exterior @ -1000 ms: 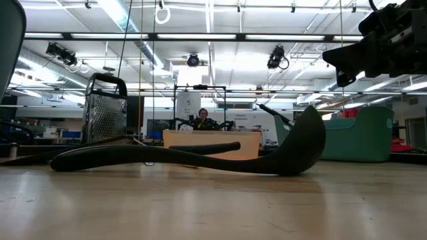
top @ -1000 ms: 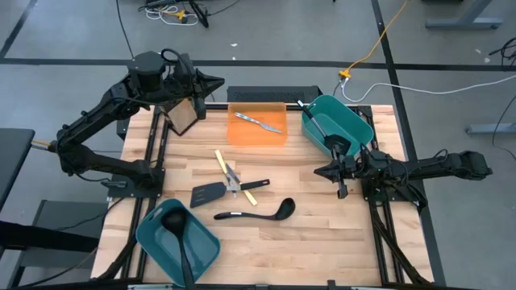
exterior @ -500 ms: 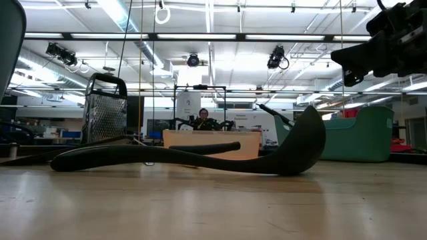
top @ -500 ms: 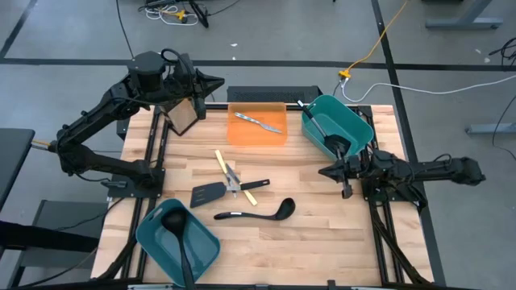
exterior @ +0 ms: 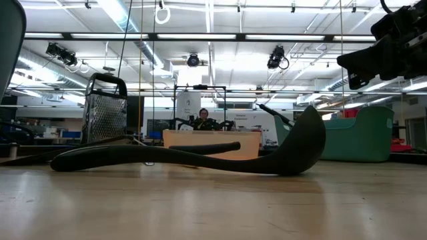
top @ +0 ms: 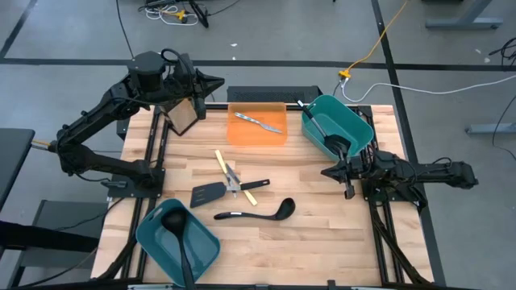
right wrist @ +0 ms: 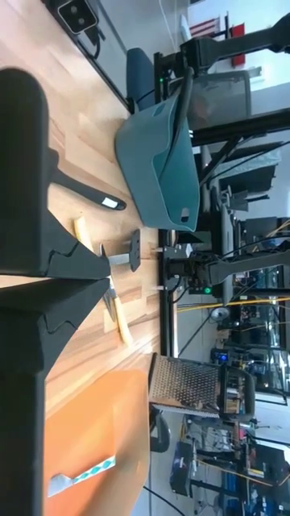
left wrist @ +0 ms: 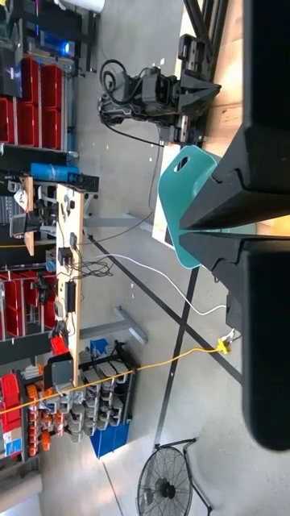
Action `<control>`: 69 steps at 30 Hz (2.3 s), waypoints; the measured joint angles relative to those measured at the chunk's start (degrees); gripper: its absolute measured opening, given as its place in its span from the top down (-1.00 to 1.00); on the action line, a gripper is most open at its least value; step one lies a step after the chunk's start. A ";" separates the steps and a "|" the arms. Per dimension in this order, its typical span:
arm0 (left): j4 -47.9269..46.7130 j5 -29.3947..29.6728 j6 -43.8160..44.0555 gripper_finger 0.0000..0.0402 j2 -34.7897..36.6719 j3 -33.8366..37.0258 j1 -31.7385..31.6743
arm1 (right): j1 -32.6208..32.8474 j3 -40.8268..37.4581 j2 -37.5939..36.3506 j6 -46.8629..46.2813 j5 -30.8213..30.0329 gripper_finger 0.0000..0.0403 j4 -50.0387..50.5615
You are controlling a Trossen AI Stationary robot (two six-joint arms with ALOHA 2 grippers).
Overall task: Pick & Place Kitchen Items
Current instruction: Put the black spatula into the green bin
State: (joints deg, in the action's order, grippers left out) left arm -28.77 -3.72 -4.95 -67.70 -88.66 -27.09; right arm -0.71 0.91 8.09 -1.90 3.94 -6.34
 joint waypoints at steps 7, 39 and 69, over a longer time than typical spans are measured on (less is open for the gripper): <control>-0.02 0.02 0.01 0.89 0.00 0.00 0.02 | 0.00 0.00 -2.97 0.01 -0.02 0.97 2.59; -0.02 0.00 0.00 0.89 0.00 0.00 0.00 | 0.00 0.00 -8.13 -0.61 -0.02 0.97 5.24; -0.02 0.02 0.00 0.89 0.00 0.00 0.02 | 0.02 0.00 -8.10 -0.59 -0.02 0.87 5.19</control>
State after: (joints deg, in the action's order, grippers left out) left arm -28.79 -3.70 -4.95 -67.70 -88.66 -27.07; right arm -0.69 0.91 -0.01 -2.48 3.92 -1.15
